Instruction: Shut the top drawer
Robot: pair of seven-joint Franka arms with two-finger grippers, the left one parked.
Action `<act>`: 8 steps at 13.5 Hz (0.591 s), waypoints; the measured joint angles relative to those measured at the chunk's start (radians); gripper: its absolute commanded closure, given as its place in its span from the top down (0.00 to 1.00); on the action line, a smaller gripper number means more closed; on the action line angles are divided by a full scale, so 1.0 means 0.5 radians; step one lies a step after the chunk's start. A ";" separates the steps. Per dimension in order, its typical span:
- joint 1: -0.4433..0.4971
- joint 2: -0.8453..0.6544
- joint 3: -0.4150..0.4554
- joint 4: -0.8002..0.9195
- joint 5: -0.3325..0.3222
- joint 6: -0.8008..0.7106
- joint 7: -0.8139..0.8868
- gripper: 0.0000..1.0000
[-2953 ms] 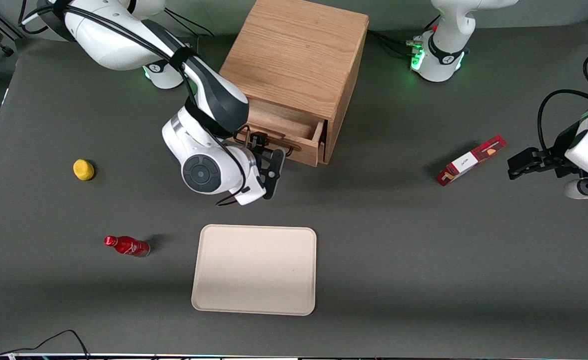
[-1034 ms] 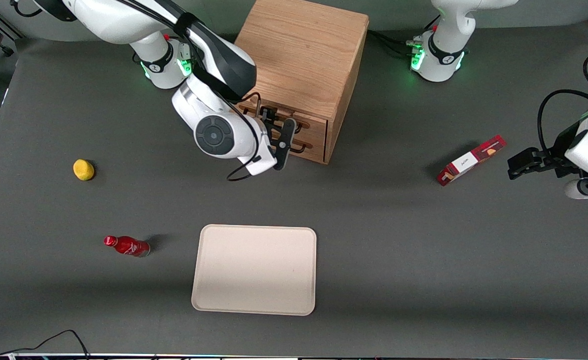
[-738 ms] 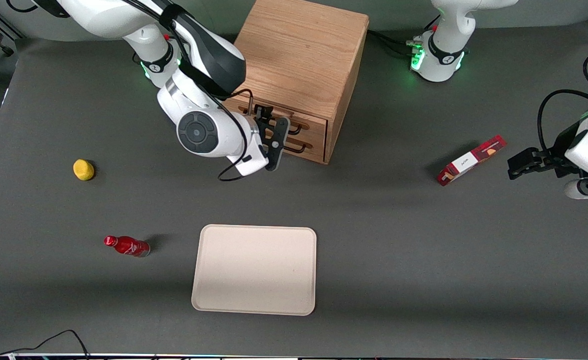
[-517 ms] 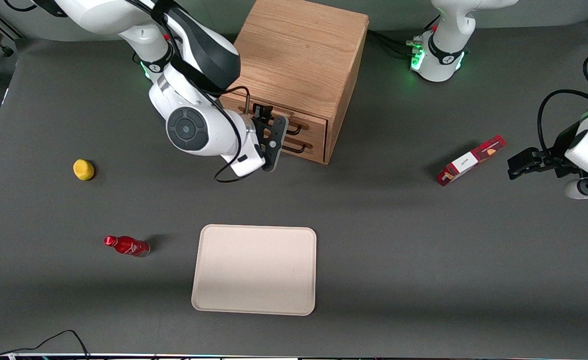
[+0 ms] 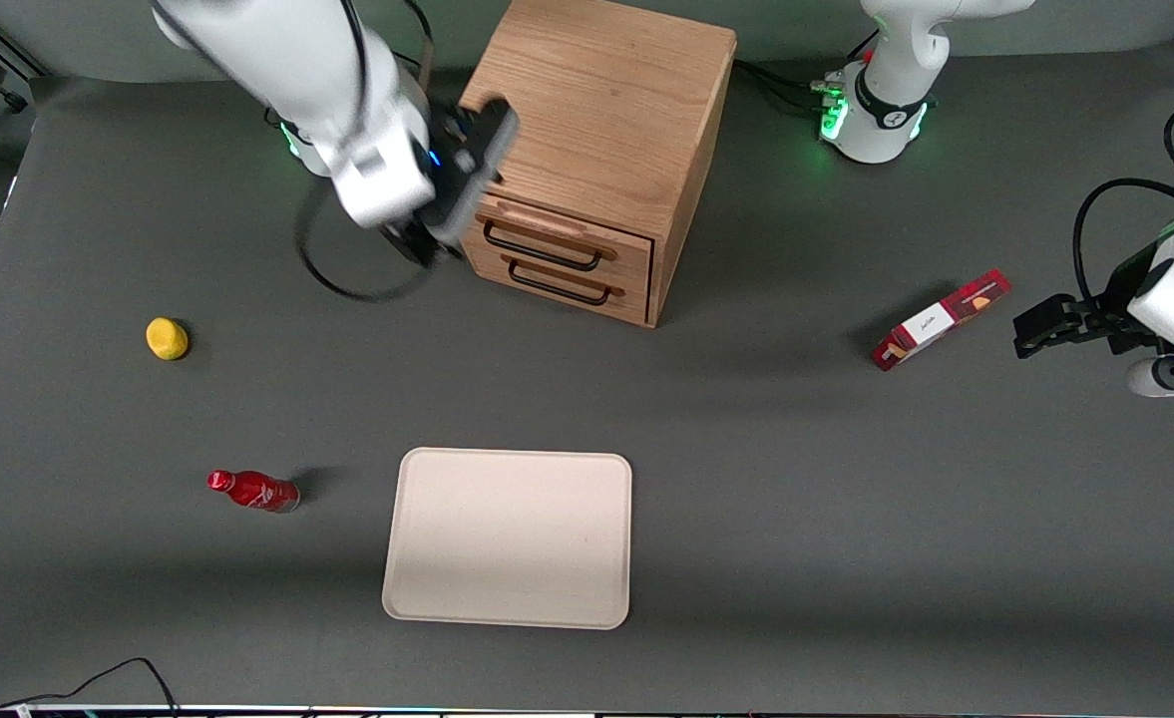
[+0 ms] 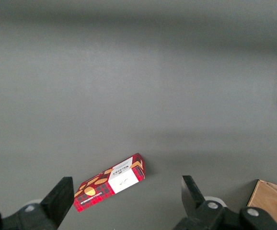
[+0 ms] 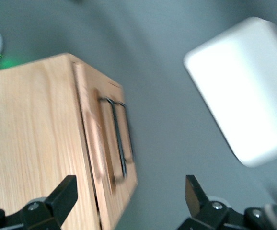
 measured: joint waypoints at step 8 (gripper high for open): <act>-0.077 -0.304 -1.152 -0.184 -0.131 -0.428 0.013 1.00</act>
